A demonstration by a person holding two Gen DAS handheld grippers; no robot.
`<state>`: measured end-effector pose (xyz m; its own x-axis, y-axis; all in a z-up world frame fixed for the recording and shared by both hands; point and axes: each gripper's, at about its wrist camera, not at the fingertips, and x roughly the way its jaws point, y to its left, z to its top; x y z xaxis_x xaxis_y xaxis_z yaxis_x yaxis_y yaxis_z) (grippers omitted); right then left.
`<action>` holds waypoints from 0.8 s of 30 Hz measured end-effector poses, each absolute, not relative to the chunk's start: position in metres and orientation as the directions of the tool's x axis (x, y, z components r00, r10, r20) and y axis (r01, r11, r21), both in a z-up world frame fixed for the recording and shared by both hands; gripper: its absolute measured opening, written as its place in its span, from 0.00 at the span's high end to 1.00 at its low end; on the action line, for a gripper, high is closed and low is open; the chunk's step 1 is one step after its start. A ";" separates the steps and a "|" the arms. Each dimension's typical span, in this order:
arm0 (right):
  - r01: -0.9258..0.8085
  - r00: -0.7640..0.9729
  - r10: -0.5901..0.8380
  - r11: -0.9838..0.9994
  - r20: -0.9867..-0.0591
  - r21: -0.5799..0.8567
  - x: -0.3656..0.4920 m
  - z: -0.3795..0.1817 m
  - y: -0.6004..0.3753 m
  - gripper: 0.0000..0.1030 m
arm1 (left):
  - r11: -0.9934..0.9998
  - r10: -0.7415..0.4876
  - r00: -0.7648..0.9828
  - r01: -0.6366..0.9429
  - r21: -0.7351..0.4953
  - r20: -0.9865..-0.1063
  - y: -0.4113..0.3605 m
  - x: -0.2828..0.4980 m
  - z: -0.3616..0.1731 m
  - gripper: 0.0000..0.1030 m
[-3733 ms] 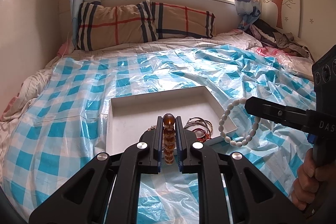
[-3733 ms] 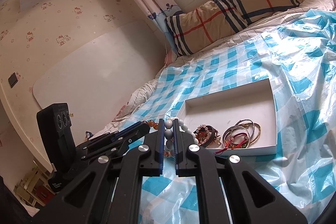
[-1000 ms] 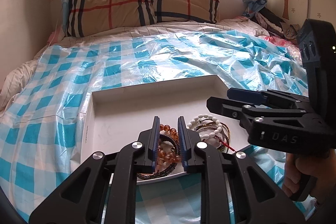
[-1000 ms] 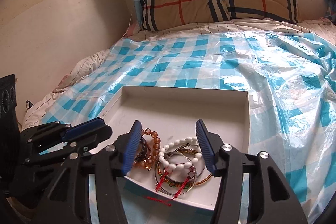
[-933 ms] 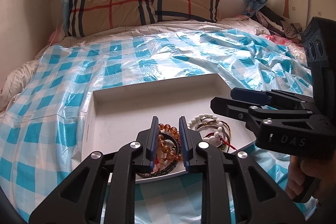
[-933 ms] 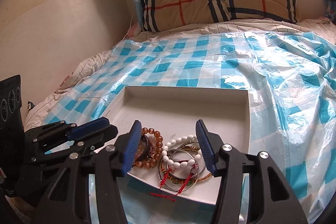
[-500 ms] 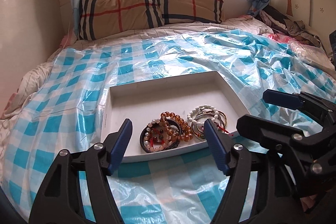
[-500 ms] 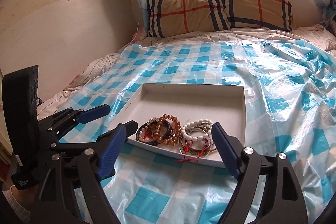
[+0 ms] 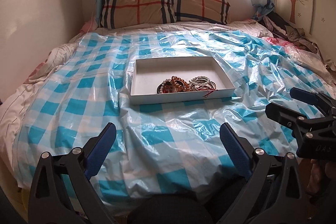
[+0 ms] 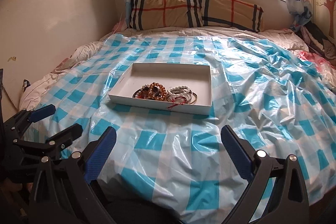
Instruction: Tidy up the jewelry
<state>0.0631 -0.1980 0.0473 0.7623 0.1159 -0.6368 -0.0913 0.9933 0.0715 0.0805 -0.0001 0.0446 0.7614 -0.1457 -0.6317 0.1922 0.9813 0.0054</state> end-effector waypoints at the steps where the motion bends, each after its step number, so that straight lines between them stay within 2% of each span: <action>1: -0.077 0.761 0.103 0.995 -0.640 0.069 0.056 0.047 -0.198 0.07 | 0.982 -0.145 0.760 0.190 0.004 -0.633 0.001 0.074 0.044 0.08; 8: -0.008 0.734 0.035 0.999 -0.679 0.043 0.019 0.041 -0.201 0.07 | 0.982 -0.153 0.752 0.187 -0.016 -0.641 0.006 0.039 0.045 0.08; 15: 0.062 0.730 -0.033 0.998 -0.682 0.018 -0.009 0.045 -0.211 0.07 | 0.980 -0.152 0.759 0.197 0.000 -0.634 0.003 0.018 0.052 0.08; 24: 0.081 0.738 -0.050 0.997 -0.673 0.014 -0.030 0.049 -0.215 0.07 | 0.981 -0.138 0.768 0.192 0.019 -0.625 0.002 0.000 0.060 0.08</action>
